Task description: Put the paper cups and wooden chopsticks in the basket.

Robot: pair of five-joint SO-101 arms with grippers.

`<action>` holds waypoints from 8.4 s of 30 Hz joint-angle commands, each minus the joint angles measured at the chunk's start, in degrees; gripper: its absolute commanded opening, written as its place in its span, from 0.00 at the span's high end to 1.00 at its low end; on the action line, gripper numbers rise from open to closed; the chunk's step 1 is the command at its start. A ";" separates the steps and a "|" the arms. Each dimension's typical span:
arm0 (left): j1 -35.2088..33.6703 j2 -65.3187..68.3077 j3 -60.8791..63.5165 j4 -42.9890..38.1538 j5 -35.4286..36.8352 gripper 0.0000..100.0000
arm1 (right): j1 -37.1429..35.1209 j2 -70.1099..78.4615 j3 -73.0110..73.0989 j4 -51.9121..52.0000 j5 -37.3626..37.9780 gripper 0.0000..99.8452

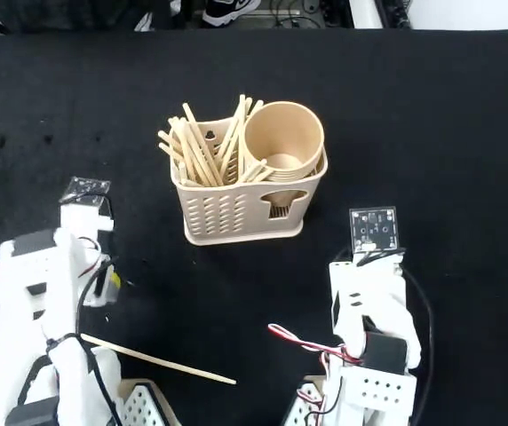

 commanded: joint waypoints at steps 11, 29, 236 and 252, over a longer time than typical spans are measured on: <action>-30.99 -0.70 -0.48 10.64 -47.12 0.82 | -0.62 -4.09 -0.04 -0.35 0.35 0.99; 5.58 -0.70 4.18 -3.34 -1.49 0.82 | -0.53 -4.09 -0.04 -0.35 0.35 0.99; 8.75 -69.27 40.66 -7.65 29.63 0.97 | -18.55 -4.53 -0.04 16.70 0.26 0.99; 8.75 -69.27 40.66 -7.65 29.63 0.97 | -18.55 -4.53 -0.04 16.70 0.26 0.99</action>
